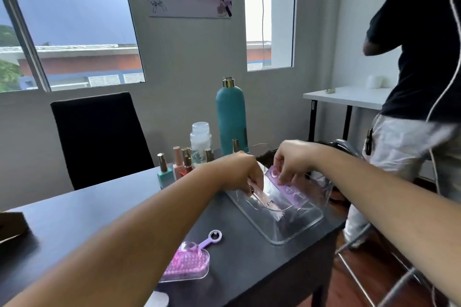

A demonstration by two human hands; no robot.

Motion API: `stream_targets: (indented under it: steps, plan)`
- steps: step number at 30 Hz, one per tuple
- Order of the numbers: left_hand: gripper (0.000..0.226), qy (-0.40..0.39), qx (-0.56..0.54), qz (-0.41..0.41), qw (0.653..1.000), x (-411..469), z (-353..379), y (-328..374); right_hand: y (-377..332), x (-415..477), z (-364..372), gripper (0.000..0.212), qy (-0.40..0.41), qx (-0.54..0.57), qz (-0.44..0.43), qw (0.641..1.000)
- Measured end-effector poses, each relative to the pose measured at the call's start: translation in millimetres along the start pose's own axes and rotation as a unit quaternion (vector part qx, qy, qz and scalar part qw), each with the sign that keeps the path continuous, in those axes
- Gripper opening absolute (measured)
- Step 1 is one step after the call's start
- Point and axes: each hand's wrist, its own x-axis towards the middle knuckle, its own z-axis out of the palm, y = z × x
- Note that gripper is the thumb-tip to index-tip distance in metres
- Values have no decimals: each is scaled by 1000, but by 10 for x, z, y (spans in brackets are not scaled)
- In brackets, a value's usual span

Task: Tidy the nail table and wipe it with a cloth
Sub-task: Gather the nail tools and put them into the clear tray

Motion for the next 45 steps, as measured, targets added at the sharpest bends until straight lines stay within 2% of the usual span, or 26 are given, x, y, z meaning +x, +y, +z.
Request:
stream_targets:
  steps: [2, 5, 13, 16, 20, 23, 27, 32, 36, 39, 42, 45]
  plan:
    - [31, -18, -12, -1, 1000, 23, 24, -1, -17, -2, 4, 21, 2, -17, -6, 1000]
    - [30, -5, -25, -5, 1000, 22, 0, -2, -29, -30, -12, 25, 0, -42, -13, 999]
    - [24, 149, -45, -70, 985, -425, -326, -230, -315, -164, -32, 17, 50, -26, -96, 994]
    - [20, 174, -32, -101, 979, -726, -399, -374, -631, -238, 88, 14, 67, -12, -150, 986]
    - [18, 155, -31, -156, 975, -1117, -328, -526, -1069, -361, 355, 13, -5, -42, -200, 979]
    - [18, 117, -48, -183, 975, -1427, -181, -620, -1246, -423, 569, 17, -48, -107, -222, 968]
    - [21, 53, -87, -210, 972, -1782, 34, -688, -1291, -466, 824, 21, -92, -164, -216, 958]
    - [28, -28, -74, -231, 970, -1965, 181, -711, -1213, -488, 977, 8, -80, -173, -204, 960]
    - [21, -9, -40, -238, 970, -1976, 238, -716, -1203, -514, 953, 21, -89, -183, -192, 960]
    - [18, -2, -34, -235, 972, -1949, 249, -716, -1210, -500, 949, 22, -110, -194, -188, 957]
    - [17, 22, -35, -225, 974, -1926, 243, -723, -1227, -480, 922, 17, -113, -191, -192, 956]
    - [15, 80, -38, -207, 974, -1882, 152, -722, -1232, -459, 801, 4, -68, -177, -207, 960]
